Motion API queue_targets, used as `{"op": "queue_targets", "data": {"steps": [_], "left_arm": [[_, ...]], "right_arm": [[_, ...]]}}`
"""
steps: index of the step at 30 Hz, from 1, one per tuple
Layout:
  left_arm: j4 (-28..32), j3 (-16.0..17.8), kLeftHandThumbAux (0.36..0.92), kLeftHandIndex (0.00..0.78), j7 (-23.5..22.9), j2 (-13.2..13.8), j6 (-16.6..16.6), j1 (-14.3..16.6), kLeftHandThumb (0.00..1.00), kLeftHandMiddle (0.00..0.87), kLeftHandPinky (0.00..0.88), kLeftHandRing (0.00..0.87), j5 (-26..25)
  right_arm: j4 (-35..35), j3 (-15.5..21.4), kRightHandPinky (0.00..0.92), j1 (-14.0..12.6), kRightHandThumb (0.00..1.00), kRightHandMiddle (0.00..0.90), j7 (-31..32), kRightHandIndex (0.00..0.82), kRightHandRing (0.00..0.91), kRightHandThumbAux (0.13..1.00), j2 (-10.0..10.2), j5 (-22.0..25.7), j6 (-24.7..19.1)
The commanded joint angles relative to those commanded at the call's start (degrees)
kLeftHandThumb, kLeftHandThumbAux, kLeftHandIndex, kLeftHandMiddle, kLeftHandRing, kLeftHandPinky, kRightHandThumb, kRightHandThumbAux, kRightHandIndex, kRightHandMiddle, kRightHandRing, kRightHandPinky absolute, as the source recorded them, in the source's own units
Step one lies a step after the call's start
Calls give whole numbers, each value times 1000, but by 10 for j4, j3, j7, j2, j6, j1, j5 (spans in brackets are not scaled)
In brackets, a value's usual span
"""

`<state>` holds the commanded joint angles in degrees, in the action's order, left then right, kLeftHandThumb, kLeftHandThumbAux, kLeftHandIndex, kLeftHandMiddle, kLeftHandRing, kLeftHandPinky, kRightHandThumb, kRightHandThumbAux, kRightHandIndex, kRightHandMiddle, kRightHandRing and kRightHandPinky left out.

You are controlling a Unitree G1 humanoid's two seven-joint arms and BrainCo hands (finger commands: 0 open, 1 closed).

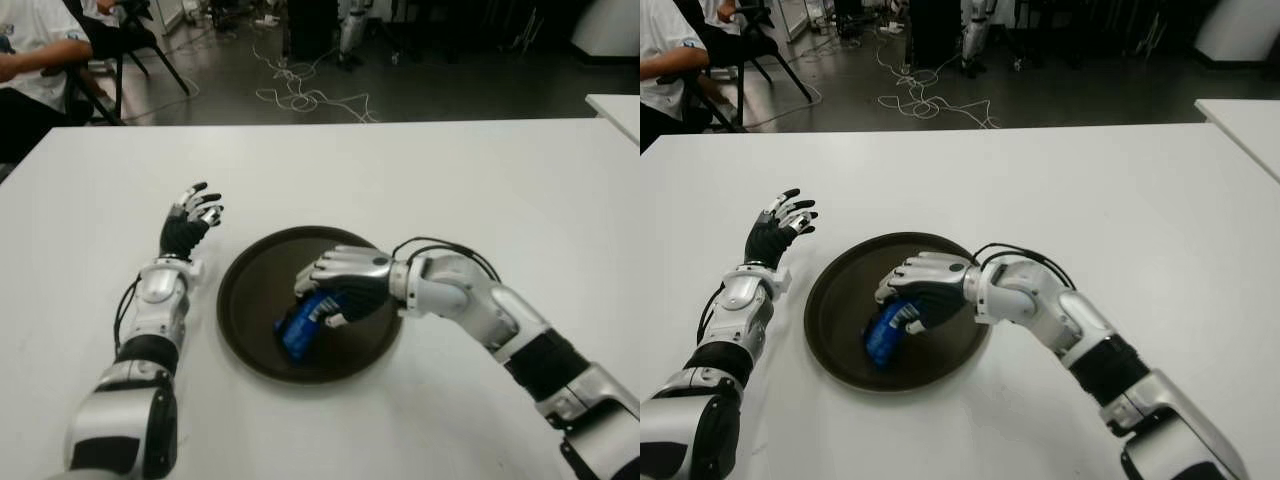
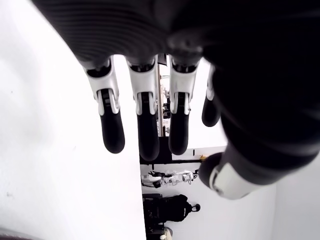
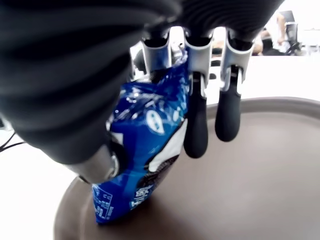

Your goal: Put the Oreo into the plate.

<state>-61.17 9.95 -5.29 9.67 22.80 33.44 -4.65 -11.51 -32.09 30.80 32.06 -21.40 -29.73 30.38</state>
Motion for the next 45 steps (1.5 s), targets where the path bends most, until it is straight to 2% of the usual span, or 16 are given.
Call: {"op": "queue_targets", "data": {"steps": [3, 9, 18, 31, 37, 40, 45], "left_arm": [[0, -1, 731, 172, 3, 0, 0, 1, 283, 270, 284, 266, 2], [-2, -3, 742, 171, 5, 1, 3, 2, 307, 270, 282, 262, 5], [9, -2, 727, 171, 5, -3, 6, -4, 311, 273, 298, 271, 4], [13, 0, 740, 176, 12, -4, 1, -7, 318, 271, 290, 267, 6], [14, -2, 737, 175, 13, -3, 4, -8, 301, 267, 289, 269, 9], [16, -1, 738, 173, 10, -3, 5, -9, 300, 266, 293, 270, 7], [23, 1, 742, 173, 6, -4, 4, -12, 317, 268, 297, 270, 4]], "right_arm": [[-4, 1, 530, 5, 688, 549, 8, 419, 551, 737, -1, 12, 10], [-14, 8, 536, 13, 687, 578, 45, 419, 578, 737, -6, 67, 28], [-24, 17, 587, 25, 684, 632, 90, 420, 627, 738, -8, 118, 45], [-19, 31, 686, 20, 683, 682, 98, 421, 694, 739, -9, 148, 50], [15, 61, 716, 22, 681, 703, 111, 422, 720, 739, -24, 185, 43], [6, 61, 725, 17, 681, 709, 98, 422, 726, 739, -16, 175, 57], [6, 66, 733, 17, 684, 717, 98, 423, 732, 737, -17, 178, 64]]}}
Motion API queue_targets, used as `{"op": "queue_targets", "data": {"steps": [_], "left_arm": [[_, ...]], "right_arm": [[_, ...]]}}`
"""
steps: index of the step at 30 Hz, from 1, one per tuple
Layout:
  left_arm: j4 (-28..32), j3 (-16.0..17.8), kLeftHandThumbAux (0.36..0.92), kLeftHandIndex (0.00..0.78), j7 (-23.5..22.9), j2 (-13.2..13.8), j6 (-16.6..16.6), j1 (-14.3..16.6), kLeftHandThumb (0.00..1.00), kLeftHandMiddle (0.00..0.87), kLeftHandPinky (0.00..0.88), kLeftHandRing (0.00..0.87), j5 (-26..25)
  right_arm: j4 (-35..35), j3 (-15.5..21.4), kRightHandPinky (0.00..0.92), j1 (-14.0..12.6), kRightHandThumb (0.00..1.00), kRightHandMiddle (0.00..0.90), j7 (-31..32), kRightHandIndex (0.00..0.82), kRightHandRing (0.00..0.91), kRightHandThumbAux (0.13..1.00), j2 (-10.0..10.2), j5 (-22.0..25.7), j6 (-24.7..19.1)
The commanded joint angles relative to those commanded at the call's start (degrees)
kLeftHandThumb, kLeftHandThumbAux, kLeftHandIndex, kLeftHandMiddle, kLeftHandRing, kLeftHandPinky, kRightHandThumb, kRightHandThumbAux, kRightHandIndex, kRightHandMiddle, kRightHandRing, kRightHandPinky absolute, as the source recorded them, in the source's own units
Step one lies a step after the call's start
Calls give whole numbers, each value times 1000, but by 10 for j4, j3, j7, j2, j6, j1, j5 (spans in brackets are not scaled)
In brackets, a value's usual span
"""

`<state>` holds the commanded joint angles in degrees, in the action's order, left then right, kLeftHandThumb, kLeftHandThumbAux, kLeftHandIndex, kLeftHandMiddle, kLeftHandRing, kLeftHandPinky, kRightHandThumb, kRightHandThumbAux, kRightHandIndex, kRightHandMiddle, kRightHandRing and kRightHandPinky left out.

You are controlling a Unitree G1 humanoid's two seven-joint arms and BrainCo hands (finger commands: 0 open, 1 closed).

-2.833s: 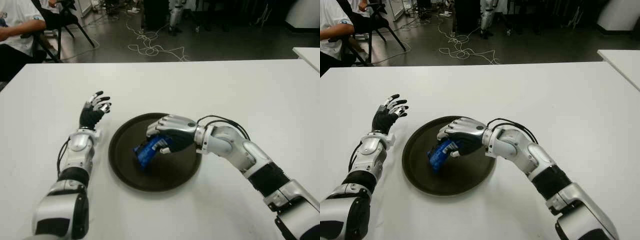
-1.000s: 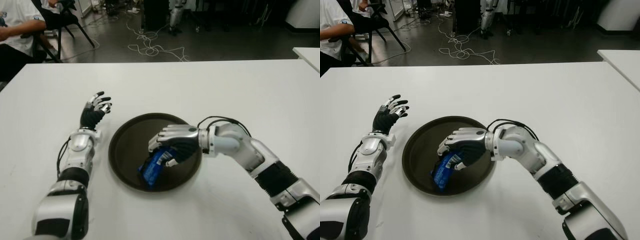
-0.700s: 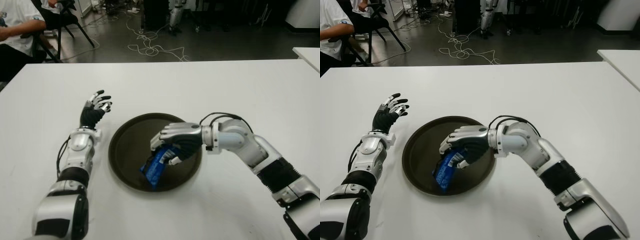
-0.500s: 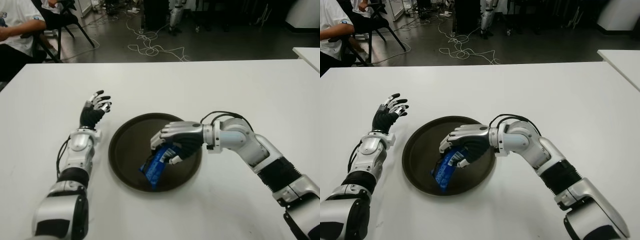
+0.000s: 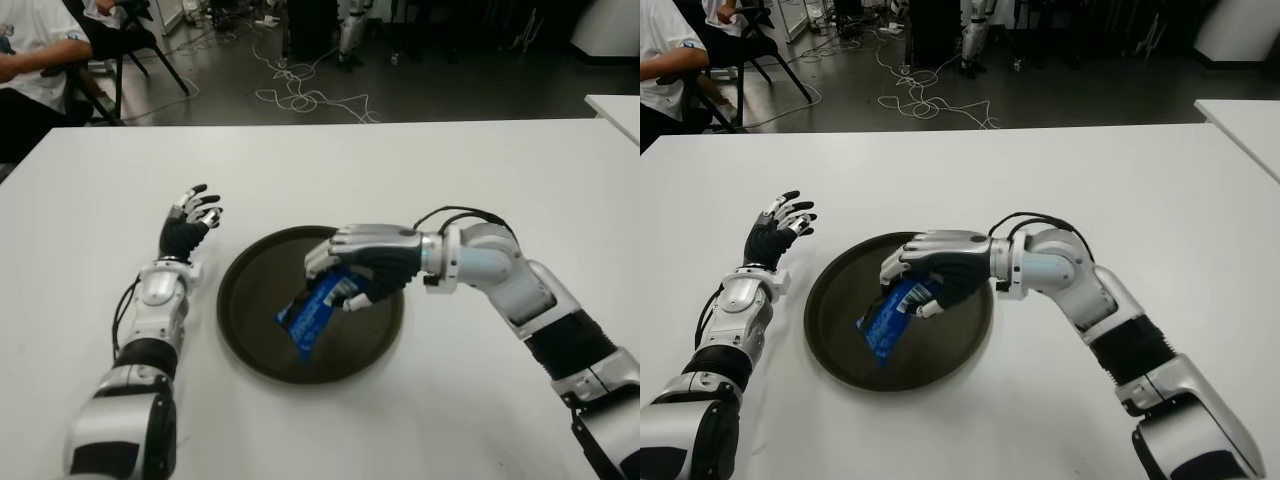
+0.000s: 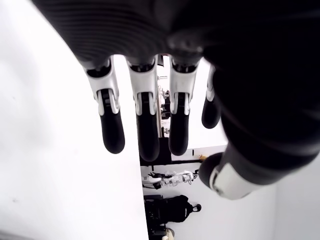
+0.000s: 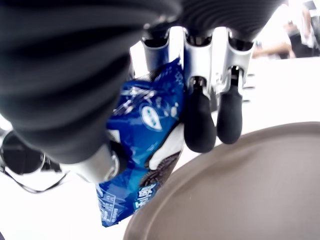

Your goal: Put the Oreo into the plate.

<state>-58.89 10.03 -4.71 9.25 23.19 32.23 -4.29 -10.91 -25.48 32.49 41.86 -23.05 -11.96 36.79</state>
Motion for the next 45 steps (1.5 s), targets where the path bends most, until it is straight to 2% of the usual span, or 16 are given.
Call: {"op": "queue_targets", "data": {"steps": [6, 11, 15, 21, 25, 31, 35, 37, 45], "left_arm": [[4, 0, 737, 170, 0, 1, -4, -2, 318, 269, 293, 269, 0], [4, 0, 733, 171, 1, 1, -6, 0, 321, 271, 295, 272, 1], [7, 0, 731, 170, -1, 0, -6, -2, 322, 271, 299, 274, 0], [4, 1, 728, 171, 0, 2, -9, -1, 315, 273, 301, 276, 0], [2, 2, 732, 175, -1, 2, -10, 0, 331, 275, 306, 277, -1], [4, 5, 751, 176, -1, 1, -13, 0, 338, 273, 298, 272, -4], [11, 5, 757, 172, -4, -1, -13, -4, 350, 273, 289, 268, -6], [12, 5, 758, 171, -4, -1, -13, -5, 352, 272, 288, 267, -6], [17, -1, 759, 169, -3, 1, -12, -8, 343, 267, 286, 263, -3]], "right_arm": [[5, 3, 744, 2, 688, 734, 15, 425, 744, 734, -5, 20, -2], [5, -1, 753, 15, 689, 731, 42, 422, 747, 734, -7, 36, -13], [0, 5, 743, 11, 689, 720, 35, 421, 739, 734, 1, 35, -10], [-4, 15, 746, -3, 693, 709, 5, 420, 736, 733, 16, 22, -33], [-114, 5, 712, 15, 693, 696, -48, 419, 719, 734, 44, -22, 6], [-202, 1, 650, 39, 688, 639, -152, 419, 659, 736, 76, -105, 20], [-221, -6, 596, 48, 687, 595, -245, 419, 613, 735, 85, -186, 11], [-231, -10, 583, 52, 687, 586, -266, 419, 603, 735, 87, -202, 12], [-289, -38, 514, 74, 688, 516, -408, 419, 523, 735, 96, -310, -28]]}}
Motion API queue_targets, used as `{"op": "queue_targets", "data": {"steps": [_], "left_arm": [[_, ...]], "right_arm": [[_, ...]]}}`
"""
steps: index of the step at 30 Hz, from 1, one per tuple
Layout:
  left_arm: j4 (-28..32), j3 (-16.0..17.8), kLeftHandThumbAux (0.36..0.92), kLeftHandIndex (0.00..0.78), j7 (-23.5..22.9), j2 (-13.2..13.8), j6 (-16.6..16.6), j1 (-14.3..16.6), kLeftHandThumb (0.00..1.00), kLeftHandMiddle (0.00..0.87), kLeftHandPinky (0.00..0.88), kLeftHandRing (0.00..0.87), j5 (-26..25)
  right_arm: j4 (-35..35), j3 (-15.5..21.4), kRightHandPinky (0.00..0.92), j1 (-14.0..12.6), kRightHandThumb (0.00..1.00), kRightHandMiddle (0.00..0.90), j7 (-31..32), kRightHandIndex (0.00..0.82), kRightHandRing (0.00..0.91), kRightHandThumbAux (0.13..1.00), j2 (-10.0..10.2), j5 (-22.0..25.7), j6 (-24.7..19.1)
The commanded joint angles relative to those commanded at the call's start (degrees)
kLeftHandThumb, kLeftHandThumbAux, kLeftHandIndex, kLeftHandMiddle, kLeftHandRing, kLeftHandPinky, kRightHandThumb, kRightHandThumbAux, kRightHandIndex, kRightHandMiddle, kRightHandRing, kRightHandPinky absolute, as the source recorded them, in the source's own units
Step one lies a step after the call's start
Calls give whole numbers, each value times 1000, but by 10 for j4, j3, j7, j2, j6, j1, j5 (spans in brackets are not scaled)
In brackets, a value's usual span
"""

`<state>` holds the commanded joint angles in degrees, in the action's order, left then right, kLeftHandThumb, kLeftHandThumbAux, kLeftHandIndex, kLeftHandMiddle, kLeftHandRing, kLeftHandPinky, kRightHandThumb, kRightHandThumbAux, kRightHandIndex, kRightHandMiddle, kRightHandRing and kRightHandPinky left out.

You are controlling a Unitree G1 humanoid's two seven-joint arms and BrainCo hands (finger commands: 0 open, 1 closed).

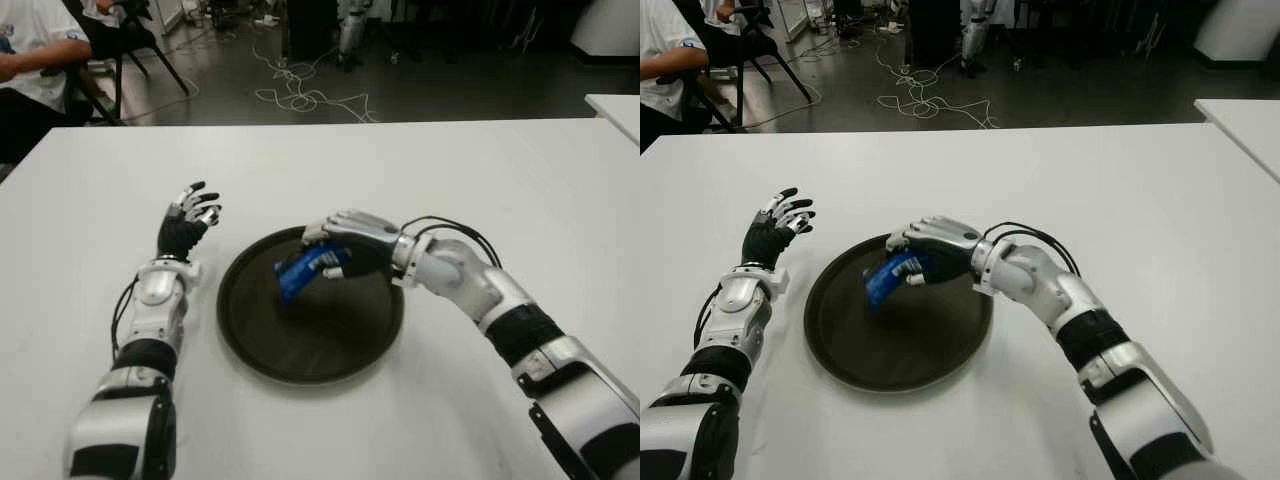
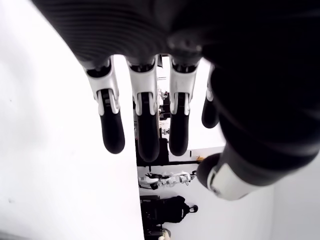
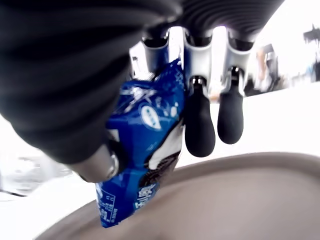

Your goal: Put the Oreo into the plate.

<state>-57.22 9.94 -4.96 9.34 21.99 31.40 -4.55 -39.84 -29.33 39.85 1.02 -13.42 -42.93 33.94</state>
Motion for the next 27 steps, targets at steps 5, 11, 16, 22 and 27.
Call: {"op": "queue_targets", "data": {"steps": [5, 11, 16, 22, 27], "left_arm": [[1, 1, 764, 169, 2, -1, -4, 1, 340, 264, 288, 263, -2], [-2, 4, 764, 177, 1, -2, -7, 3, 341, 267, 282, 266, -5], [-1, 3, 763, 175, 1, -1, -8, 3, 330, 268, 289, 266, -6], [-1, 0, 761, 176, 4, 1, -10, 4, 321, 269, 286, 265, -2], [-1, -2, 756, 177, 4, 1, -6, 2, 288, 269, 282, 268, -1]], "right_arm": [[-33, -14, 497, 8, 690, 503, -54, 419, 508, 735, 8, -20, -9], [-73, -26, 477, 21, 694, 505, -98, 420, 508, 732, 16, -29, -12], [-91, -32, 481, 29, 695, 517, -116, 422, 514, 731, 21, -31, -19], [-98, -39, 494, 34, 693, 527, -119, 421, 521, 733, 20, -27, -26], [-99, -43, 497, 35, 690, 519, -126, 420, 514, 735, 18, -27, -28]]}}
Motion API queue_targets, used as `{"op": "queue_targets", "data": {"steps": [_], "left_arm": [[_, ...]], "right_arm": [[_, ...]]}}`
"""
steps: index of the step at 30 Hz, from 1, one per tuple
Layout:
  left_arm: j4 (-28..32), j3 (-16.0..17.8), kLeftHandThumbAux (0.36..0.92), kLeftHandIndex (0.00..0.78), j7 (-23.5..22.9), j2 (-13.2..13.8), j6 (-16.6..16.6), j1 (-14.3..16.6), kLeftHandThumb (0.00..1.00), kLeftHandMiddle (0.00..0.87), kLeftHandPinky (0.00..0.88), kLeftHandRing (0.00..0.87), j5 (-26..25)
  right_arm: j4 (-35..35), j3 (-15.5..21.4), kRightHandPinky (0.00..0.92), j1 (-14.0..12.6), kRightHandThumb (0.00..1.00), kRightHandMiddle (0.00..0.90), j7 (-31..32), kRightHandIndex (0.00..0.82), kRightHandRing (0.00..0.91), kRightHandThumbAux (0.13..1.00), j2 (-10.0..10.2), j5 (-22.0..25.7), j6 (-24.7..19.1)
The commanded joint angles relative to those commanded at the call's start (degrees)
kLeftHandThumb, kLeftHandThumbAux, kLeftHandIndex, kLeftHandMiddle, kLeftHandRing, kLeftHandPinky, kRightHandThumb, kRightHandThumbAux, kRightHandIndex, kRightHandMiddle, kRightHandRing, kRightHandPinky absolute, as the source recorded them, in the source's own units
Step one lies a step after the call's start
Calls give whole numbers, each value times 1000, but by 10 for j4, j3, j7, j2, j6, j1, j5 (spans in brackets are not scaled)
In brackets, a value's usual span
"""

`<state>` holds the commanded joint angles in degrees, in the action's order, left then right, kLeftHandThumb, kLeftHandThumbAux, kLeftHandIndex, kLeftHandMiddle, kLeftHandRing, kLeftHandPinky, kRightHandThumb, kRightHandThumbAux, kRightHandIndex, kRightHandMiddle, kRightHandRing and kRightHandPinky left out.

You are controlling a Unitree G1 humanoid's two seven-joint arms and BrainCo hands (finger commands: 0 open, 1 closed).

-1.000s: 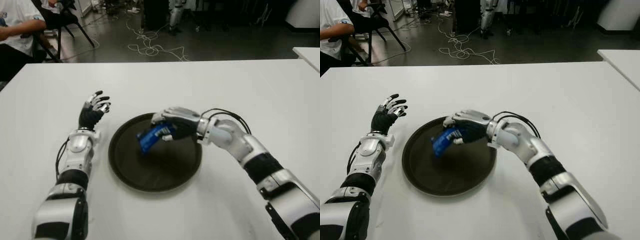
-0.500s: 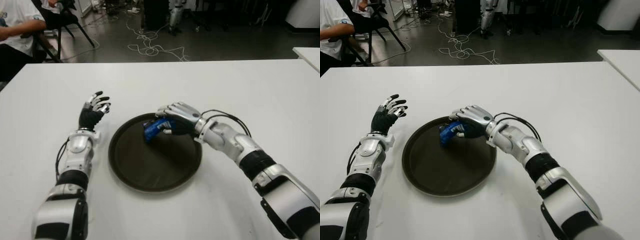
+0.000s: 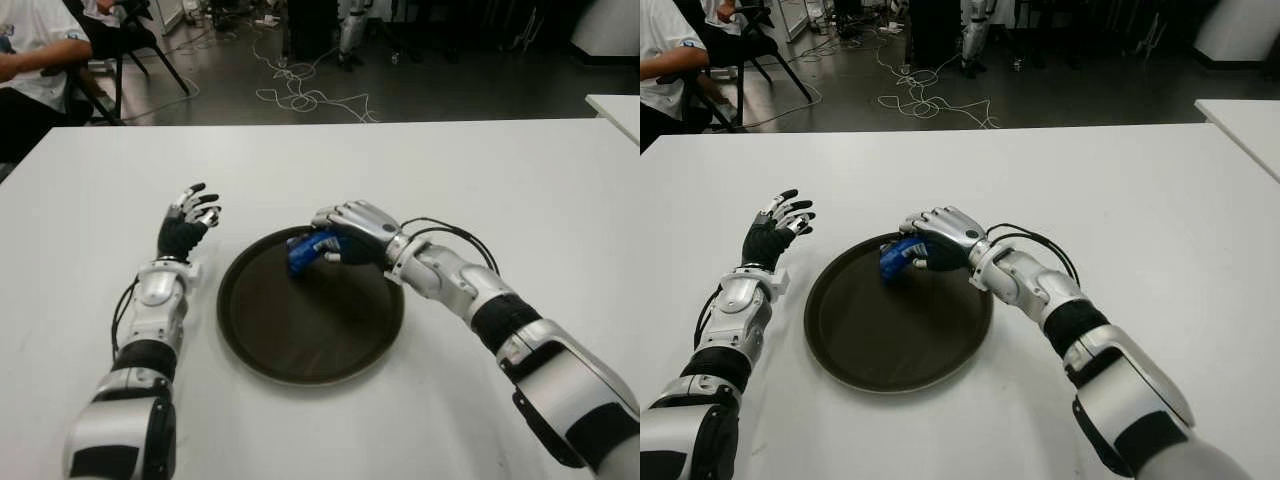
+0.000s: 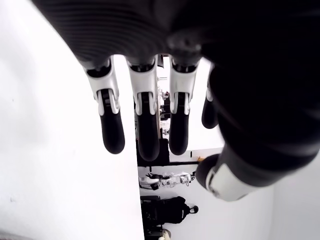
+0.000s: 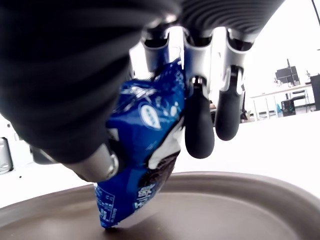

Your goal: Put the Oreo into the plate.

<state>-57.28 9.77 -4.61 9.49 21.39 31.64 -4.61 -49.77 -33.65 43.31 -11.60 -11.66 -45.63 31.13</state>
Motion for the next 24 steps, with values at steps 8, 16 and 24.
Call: {"op": "queue_targets", "data": {"steps": [8, 16, 24], "left_arm": [[3, 0, 752, 173, -2, -1, -4, -1, 296, 265, 282, 267, -2], [7, -2, 758, 178, -1, -1, 0, -3, 315, 271, 291, 269, 0], [13, -3, 751, 176, 5, -3, -2, -6, 287, 274, 284, 273, 2]], "right_arm": [[-4, -6, 502, 2, 688, 512, -5, 418, 514, 736, -2, -2, 2], [-11, -20, 484, 7, 690, 492, 1, 417, 489, 736, -6, -7, 5], [-12, -32, 485, 8, 692, 497, 11, 418, 493, 734, -13, -3, 17]]}}
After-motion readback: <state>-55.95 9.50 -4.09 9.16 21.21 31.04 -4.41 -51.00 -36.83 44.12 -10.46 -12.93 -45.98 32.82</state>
